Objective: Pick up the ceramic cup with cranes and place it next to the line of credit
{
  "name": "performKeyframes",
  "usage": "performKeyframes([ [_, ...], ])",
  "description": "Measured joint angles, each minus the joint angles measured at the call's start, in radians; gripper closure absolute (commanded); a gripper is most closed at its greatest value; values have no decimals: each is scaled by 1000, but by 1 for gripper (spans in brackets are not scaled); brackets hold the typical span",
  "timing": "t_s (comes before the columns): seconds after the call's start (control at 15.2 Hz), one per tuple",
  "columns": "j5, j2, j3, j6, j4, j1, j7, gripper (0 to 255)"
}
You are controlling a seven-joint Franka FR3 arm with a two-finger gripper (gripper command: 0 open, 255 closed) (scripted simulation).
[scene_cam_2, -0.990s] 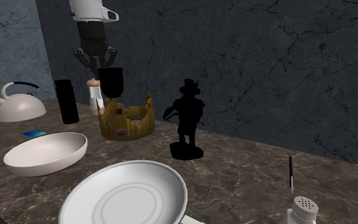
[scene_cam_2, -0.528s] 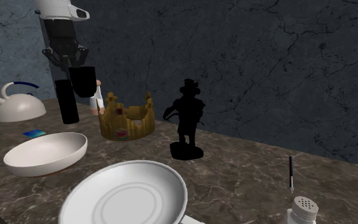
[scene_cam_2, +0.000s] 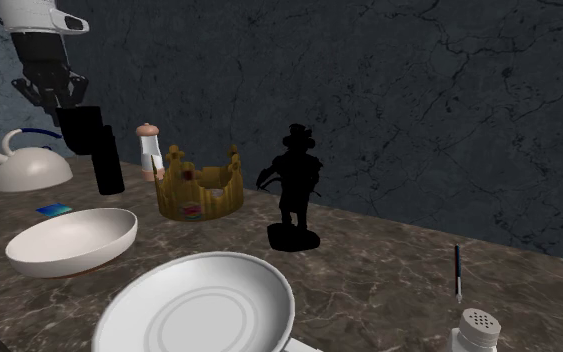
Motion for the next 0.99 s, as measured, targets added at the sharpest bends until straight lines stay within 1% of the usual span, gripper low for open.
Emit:
performKeyframes([
  [0.46, -20, 95, 82, -41, 124, 81, 166, 255],
  [0.99, -72, 270, 154, -108, 348, 187, 344, 255],
])
